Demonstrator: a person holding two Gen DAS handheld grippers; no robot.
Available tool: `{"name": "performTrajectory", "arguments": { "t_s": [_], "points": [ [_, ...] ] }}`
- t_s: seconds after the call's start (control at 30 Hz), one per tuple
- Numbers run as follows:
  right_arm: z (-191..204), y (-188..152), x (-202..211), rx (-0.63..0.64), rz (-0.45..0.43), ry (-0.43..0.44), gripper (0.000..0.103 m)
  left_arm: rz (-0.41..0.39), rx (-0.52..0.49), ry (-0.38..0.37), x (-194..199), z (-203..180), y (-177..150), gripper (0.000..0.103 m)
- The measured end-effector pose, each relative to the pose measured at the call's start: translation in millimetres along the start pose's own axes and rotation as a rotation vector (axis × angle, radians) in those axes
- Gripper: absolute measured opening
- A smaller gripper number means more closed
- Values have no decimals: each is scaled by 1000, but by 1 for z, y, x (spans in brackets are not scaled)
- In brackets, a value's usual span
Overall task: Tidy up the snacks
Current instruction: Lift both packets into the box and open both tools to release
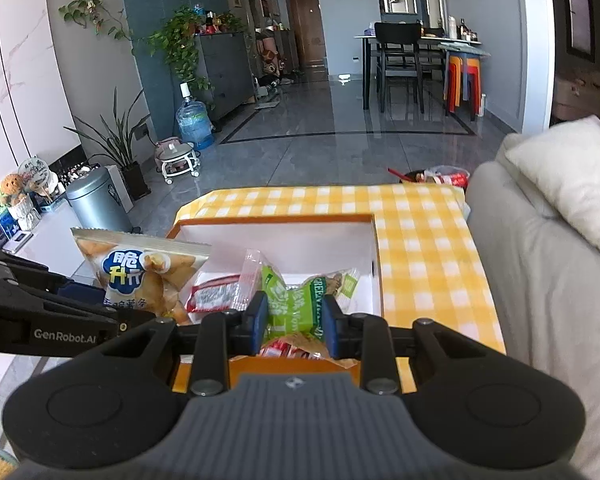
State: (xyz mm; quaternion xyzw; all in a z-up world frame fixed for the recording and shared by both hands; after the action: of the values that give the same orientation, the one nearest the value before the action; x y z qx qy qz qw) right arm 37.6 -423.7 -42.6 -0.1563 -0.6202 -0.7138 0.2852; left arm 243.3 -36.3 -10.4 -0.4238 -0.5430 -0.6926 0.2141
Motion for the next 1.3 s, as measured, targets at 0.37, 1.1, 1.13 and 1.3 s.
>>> {"name": "performTrajectory", "arguments": {
  "t_s": [0.37,1.1,1.13,1.3],
  "points": [
    [6,21,-65,96,52,-26,26,48,-1,42,-43,18,29,46],
    [20,22,-189,295,220,-133,26,212,21,62,-133,33,29,46],
    [20,20,-192,298,229,-136,26,220,19,62,-136,33,28,46],
    [19,17,-201,337,234,-157,26,256,31,63,-148,35,21,46]
  ]
}}
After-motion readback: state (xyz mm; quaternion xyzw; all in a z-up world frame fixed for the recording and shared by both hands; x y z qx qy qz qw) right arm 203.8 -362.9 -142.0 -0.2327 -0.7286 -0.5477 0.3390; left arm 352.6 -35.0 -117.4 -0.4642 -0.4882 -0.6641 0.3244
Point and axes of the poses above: each gripper's, at about its wrist camera, not at the fingertips, and x roughly against the way its jaws point, z to its left, y to its top, the point moved 4 cm from there along -x, roughly the way its jaws point, and after that the axes turned 1 degree about y, right-handed, at the moved point
